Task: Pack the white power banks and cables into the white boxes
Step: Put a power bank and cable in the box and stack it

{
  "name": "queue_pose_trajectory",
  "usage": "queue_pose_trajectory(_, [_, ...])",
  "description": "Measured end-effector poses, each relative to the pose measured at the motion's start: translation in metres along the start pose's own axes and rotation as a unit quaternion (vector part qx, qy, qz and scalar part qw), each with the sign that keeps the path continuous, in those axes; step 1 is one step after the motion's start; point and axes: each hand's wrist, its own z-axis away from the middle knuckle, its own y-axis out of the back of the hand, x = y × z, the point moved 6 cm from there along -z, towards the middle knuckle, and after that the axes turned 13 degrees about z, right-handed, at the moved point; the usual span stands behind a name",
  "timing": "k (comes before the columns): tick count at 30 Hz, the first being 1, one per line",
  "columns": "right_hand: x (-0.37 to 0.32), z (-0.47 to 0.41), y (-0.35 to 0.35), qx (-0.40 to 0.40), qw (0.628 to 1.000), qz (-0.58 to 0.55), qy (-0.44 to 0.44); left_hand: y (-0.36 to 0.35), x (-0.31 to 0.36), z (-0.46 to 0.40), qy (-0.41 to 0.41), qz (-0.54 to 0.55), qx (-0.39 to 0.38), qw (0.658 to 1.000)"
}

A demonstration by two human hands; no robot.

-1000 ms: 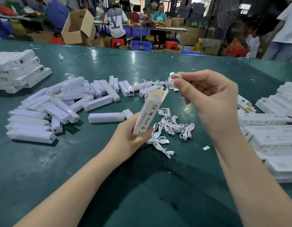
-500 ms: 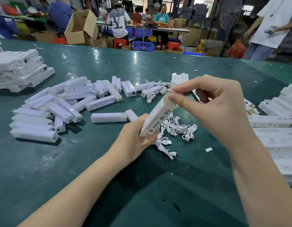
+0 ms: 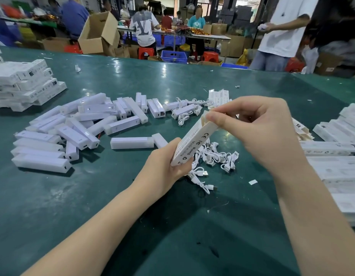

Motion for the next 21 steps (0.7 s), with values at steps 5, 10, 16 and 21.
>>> queue_pose_trajectory(5, [0.002,0.001,-0.002,0.012,1.0,-0.009,-0.021,0.002,-0.001,0.001,0.012,0.003,0.003,1.0])
queue_pose_trajectory(10, [0.0,0.0,-0.003,-0.041,0.999,-0.004,-0.013,0.001,-0.002,0.001,0.013,0.005,-0.003,1.0])
queue_pose_trajectory(16, [-0.003,0.001,0.003,-0.117,0.993,0.0,-0.015,-0.001,-0.002,0.0,-0.008,-0.021,-0.021,1.0])
queue_pose_trajectory(21, [0.004,0.0,0.008,-0.095,0.994,0.01,-0.057,-0.006,-0.002,0.001,-0.02,-0.043,-0.053,0.997])
